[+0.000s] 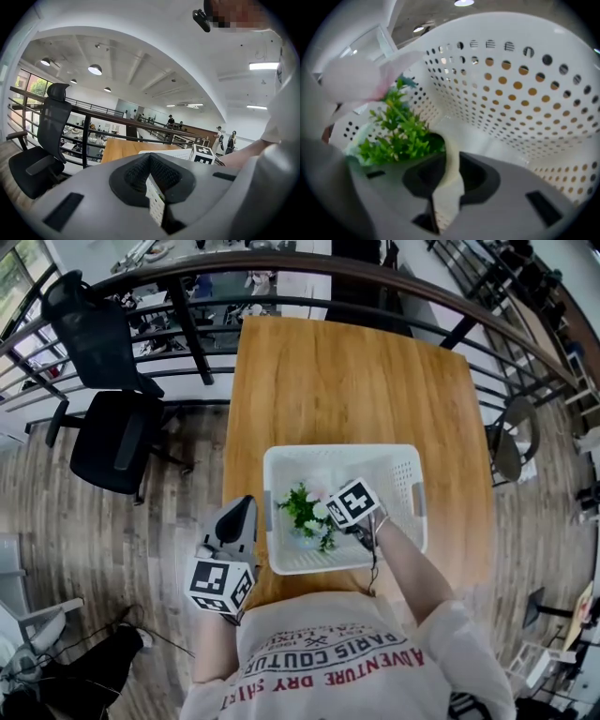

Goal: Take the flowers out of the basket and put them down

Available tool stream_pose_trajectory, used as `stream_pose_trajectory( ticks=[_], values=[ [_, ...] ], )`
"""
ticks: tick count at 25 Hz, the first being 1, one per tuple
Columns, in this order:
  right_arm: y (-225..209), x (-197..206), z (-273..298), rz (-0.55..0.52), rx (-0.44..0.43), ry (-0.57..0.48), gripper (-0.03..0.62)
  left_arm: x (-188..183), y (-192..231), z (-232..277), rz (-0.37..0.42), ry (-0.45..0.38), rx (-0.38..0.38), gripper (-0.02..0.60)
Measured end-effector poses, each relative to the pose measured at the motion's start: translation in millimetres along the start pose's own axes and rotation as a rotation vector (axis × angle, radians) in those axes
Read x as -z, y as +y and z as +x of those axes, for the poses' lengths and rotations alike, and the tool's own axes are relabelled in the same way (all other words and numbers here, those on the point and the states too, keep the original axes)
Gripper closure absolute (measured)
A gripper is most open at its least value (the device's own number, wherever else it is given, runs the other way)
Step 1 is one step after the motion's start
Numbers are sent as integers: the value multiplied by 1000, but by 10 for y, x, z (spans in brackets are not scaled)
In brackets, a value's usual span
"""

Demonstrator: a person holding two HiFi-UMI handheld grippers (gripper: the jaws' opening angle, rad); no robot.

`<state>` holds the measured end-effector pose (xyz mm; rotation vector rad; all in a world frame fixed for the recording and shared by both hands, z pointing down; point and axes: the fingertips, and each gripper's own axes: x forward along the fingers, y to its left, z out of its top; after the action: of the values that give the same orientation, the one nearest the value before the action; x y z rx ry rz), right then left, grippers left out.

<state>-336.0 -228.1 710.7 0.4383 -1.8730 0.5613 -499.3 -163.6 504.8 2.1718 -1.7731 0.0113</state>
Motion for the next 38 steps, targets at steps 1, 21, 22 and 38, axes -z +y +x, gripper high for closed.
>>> stream_pose_trajectory(
  ticks=[1, 21, 22, 38],
  values=[
    [3, 24, 38, 21, -11, 10, 485, 14, 17, 0, -3, 2, -2, 555],
    [67, -159, -538, 116, 14, -177, 525, -99, -331, -118, 57, -6, 62, 555],
    [68, -203, -667, 108, 20, -208, 525, -114, -358, -119, 59, -9, 65, 555],
    [-658, 236, -2844, -3, 130, -536, 526, -449, -2256, 392, 155, -83, 166, 555]
  ],
)
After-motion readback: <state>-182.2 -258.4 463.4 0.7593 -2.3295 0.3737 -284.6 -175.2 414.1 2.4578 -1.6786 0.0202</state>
